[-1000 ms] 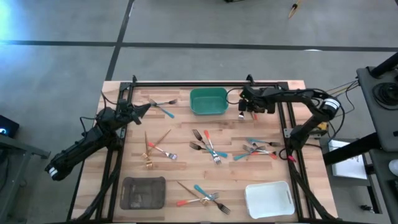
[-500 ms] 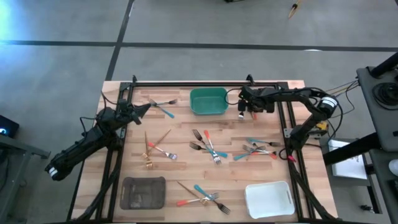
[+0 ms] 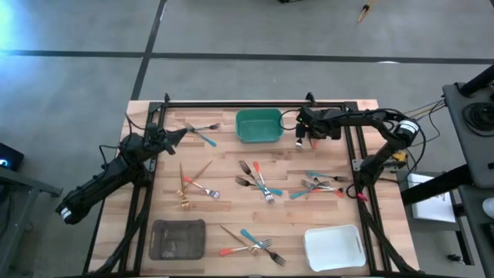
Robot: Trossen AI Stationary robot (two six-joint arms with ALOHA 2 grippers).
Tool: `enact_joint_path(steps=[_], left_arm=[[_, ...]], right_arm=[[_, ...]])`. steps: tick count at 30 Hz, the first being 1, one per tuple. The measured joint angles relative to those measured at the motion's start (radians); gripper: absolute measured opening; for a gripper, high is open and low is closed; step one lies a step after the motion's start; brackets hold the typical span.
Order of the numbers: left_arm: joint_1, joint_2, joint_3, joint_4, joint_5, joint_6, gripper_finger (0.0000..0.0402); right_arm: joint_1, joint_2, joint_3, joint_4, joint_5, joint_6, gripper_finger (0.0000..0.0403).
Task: Sort silverware by color (type)
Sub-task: Put the orange fork into the green bin
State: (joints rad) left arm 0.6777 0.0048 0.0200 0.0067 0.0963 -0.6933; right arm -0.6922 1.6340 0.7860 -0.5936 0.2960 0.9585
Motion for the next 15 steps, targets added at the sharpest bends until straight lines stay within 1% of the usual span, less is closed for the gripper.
enact_joint_path(steps=[7, 10, 15], left_arm=[[0.000, 0.000, 0.000, 0.000, 0.000, 0.000, 0.0000], [0.000, 0.000, 0.000, 0.000, 0.000, 0.000, 0.0000], [0.000, 0.000, 0.000, 0.000, 0.000, 0.000, 0.0000]], right_arm=[[-0.001, -0.102, -0.001, 0.000, -0.008, -0.007, 0.0010], [-0.003, -0.149, -0.009, -0.028, -0.010, -0.007, 0.0009], [-0.001, -0.224, -0.005, -0.011, -0.015, -0.008, 0.0009]])
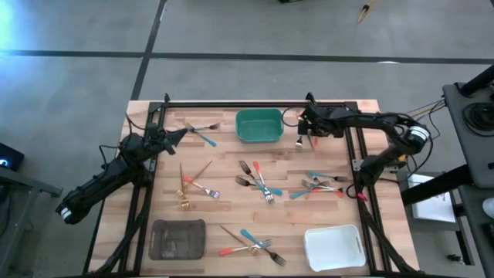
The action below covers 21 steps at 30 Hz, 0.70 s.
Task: Sort silverware by color (type)
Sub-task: Put the orange fork into the green bin
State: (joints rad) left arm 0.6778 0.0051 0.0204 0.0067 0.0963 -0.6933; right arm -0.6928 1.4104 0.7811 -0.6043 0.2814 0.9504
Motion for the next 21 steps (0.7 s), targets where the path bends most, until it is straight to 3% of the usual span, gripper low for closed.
enact_joint_path(steps=[7, 14, 21], left_arm=[[0.000, 0.000, 0.000, 0.000, 0.000, 0.000, 0.0000], [0.000, 0.000, 0.000, 0.000, 0.000, 0.000, 0.0000], [0.000, 0.000, 0.000, 0.000, 0.000, 0.000, 0.0000]], right_arm=[[0.051, -0.116, 0.011, 0.077, -0.034, -0.047, 0.0009], [0.162, -0.179, 0.013, 0.443, -0.102, -0.208, 0.0009], [0.230, -0.125, 0.015, 0.742, -0.102, -0.487, 0.0009]])
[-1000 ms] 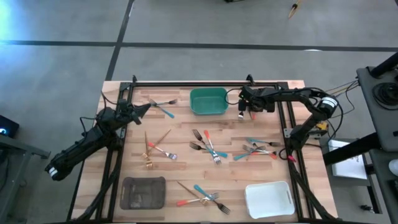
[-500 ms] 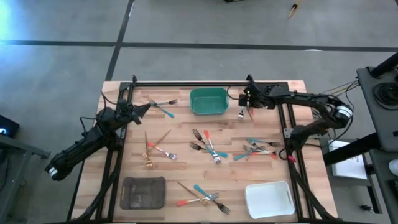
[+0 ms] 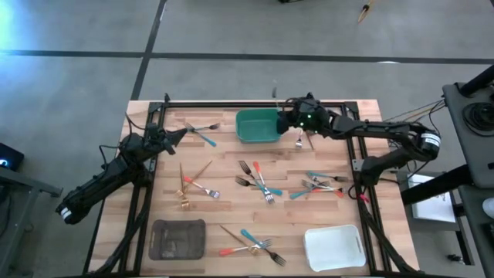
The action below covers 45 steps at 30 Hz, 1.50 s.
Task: Sort silverware by color (type)
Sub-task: Put the orange fork into the green bin, then put the blue fork into the white bin
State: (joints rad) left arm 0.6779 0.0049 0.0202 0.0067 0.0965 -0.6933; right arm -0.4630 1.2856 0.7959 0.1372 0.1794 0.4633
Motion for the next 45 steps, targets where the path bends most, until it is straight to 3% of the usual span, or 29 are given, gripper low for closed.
enact_joint_path(steps=[11, 16, 20, 27, 36, 41, 45], left_arm=[[0.000, 0.000, 0.000, 0.000, 0.000, 0.000, 0.0000], [0.000, 0.000, 0.000, 0.000, 0.000, 0.000, 0.0000], [0.000, 0.000, 0.000, 0.000, 0.000, 0.000, 0.0000], [0.000, 0.000, 0.000, 0.000, 0.000, 0.000, 0.0000], [0.000, 0.000, 0.000, 0.000, 0.000, 0.000, 0.0000], [0.000, 0.000, 0.000, 0.000, 0.000, 0.000, 0.0000], [0.000, 0.000, 0.000, 0.000, 0.000, 0.000, 0.0000]], right_arm=[[0.018, 0.226, 0.066, 0.143, -0.025, -0.370, 0.0009], [0.018, 0.336, 0.157, 0.066, -0.098, -0.511, 0.0009], [0.018, 0.407, 0.261, -0.093, -0.102, -0.571, 0.0009], [0.008, 0.485, 0.451, -0.428, -0.101, -0.491, 0.0016], [-0.019, 0.504, 0.561, -0.602, -0.091, -0.409, 0.0083], [-0.019, 0.478, 0.642, -0.852, 0.052, -0.331, 0.0101], [-0.030, 0.452, 0.681, -1.064, 0.084, -0.306, 0.0097]])
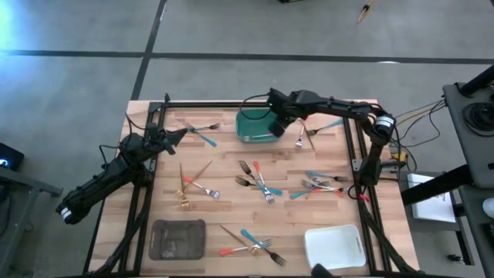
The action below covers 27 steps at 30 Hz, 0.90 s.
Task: Sort silverware by color (type)
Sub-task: Put the blue fork into the white bin
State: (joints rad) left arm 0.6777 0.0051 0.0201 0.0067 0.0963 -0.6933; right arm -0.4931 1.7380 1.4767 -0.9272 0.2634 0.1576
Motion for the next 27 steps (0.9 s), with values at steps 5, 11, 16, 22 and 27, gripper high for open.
enact_joint_path(steps=[5, 11, 16, 22, 27], left_arm=[[0.000, 0.000, 0.000, 0.000, 0.000, 0.000, 0.0000], [0.000, 0.000, 0.000, 0.000, 0.000, 0.000, 0.0000], [0.000, 0.000, 0.000, 0.000, 0.000, 0.000, 0.0000], [0.000, 0.000, 0.000, 0.000, 0.000, 0.000, 0.0000], [0.000, 0.000, 0.000, 0.000, 0.000, 0.000, 0.0000]], right_arm=[[-0.015, -0.032, -0.013, -0.182, -0.001, -0.099, 0.0084], [-0.082, -0.034, -0.052, -0.256, -0.004, -0.198, 0.0075], [-0.146, -0.034, -0.102, -0.257, -0.100, -0.222, 0.0080], [-0.186, -0.034, -0.165, -0.254, -0.165, -0.205, 0.0089], [-0.210, -0.034, -0.190, -0.184, -0.230, -0.121, 0.0102]])
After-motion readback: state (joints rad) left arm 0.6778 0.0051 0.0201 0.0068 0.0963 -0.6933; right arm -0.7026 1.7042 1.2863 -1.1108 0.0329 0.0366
